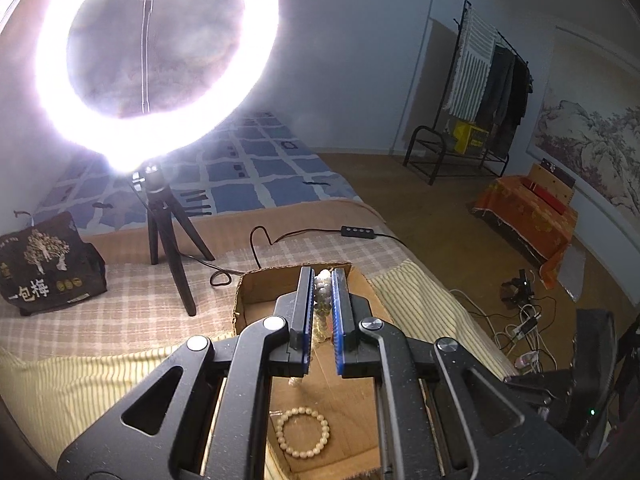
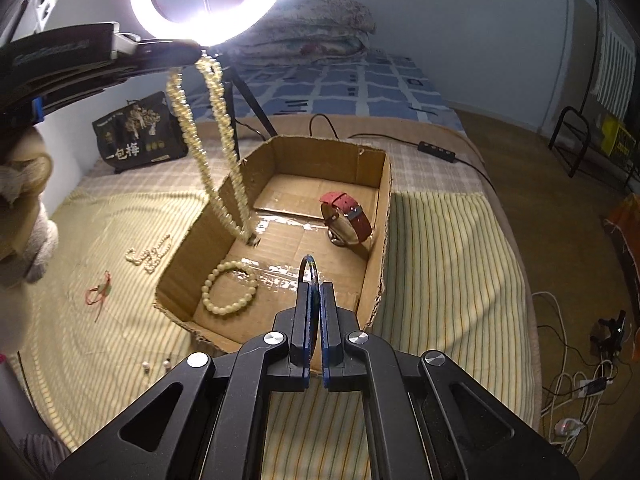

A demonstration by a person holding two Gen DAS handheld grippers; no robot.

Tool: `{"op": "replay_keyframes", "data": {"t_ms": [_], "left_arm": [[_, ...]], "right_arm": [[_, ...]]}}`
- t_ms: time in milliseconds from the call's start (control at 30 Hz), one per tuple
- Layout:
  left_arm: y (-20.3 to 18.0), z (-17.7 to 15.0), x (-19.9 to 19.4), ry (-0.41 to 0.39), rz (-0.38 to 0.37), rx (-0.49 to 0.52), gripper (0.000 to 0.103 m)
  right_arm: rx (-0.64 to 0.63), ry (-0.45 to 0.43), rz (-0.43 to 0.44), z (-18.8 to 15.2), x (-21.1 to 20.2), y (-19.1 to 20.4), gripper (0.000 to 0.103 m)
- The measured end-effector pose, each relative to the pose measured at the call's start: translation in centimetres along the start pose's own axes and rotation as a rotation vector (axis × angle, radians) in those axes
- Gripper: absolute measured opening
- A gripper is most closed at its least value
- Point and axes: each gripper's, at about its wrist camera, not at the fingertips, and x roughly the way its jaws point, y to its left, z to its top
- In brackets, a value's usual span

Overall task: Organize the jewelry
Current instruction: 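Lift the pearl necklace and blue bangle and carry them over the box, then open both tools to drop the necklace and bangle into the box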

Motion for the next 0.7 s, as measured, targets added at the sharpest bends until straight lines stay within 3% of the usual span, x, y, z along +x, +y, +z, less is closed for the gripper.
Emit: {"op": "replay_keyframes", "data": {"t_ms": [367, 700], "left_arm": [[0.9, -1.2, 3.3, 0.059, 0.022, -0.013, 0.006], [0.9, -1.5, 3.8, 0.091, 0.012, -0.009, 0.006]], "right_arm": [[0.039, 0.030, 0.023, -0.6, 2.2, -1.0, 0.002], [0.038, 0.034, 0.018, -0.6, 2.6, -0.9, 0.003]]}}
